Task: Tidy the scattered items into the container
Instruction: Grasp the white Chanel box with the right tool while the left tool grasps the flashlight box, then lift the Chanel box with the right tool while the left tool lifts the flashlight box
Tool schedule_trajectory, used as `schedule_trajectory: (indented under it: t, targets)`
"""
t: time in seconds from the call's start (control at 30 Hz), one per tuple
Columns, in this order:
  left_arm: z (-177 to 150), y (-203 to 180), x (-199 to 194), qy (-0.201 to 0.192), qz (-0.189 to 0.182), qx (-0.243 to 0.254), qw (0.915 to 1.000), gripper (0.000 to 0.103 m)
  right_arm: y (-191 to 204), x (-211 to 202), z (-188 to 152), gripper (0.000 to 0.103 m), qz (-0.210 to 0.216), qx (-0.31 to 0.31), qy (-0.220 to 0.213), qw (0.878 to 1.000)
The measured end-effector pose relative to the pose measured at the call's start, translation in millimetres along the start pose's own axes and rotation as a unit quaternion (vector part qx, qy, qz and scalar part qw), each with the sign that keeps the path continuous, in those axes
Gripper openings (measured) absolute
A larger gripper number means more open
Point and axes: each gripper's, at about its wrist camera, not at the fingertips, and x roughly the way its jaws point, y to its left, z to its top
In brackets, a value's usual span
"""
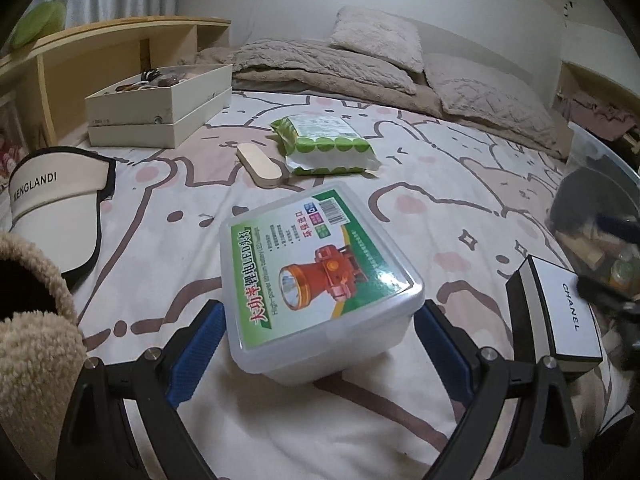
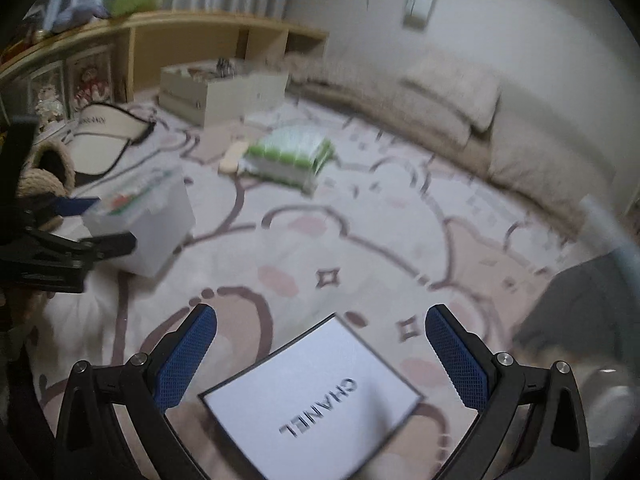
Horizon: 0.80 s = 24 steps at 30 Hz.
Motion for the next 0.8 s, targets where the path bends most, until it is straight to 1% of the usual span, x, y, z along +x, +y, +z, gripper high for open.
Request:
schedule_trajectory:
  t: [0.07, 0.13, 0.17, 0.27, 0.37, 0.43, 0.53, 0.6, 0.67, 0.73, 0.8]
  targets:
    - [1, 0, 1, -0.002, 0.001, -0.003, 1.0000, 0.097, -5, -10, 1, 0.103, 0.002, 0.017, -0.008, 1.000]
    - [1, -2, 3, -0.001, 0.006, -0.002, 1.0000, 0.101, -10, -16, 0, 0.103, -0.001, 0.029, -0.002, 1.000]
    - [0, -3, 4, -0.001, 0.008, 0.000, 1.0000, 0.103, -9, -18, -1, 0.103, -0.005, 0.031, 0.001, 1.000]
    - [-2, -8, 9, 0.007, 0.010, 0.006, 0.9999, 0.103, -1, -25, -7, 0.103, -0.007, 0.019, 0.014, 1.000]
    - [-4, -14, 13, 0.012, 0.014, 0.013, 0.9997, 0.103, 22, -25, -17, 0.103, -0.018, -0.039, 0.040, 0.998]
    - [-5, -18, 15, 0.014, 0.020, 0.021, 0.9995, 0.103, 40, -20, -23, 0.103, -0.027, -0.084, 0.056, 0.995]
    - [-6, -20, 17, 0.015, 0.030, 0.028, 0.9990, 0.103, 64, -11, -32, 0.103, -0.029, -0.136, 0.076, 0.987]
    - [-8, -18, 20, 0.022, 0.032, 0.025, 0.9989, 0.103, 82, -4, -41, 0.103, -0.050, -0.193, 0.088, 0.976]
    - [-10, -13, 24, 0.034, 0.024, 0.013, 0.9991, 0.103, 97, -1, -55, 0.103, -0.082, -0.258, 0.097, 0.958]
    - [-11, -8, 27, 0.046, 0.010, -0.006, 0.9989, 0.103, 110, 2, -73, 0.103, -0.118, -0.325, 0.103, 0.933]
    - [-12, -5, 29, 0.054, -0.001, -0.020, 0.9983, 0.103, 120, 4, -90, 0.103, -0.150, -0.376, 0.112, 0.907]
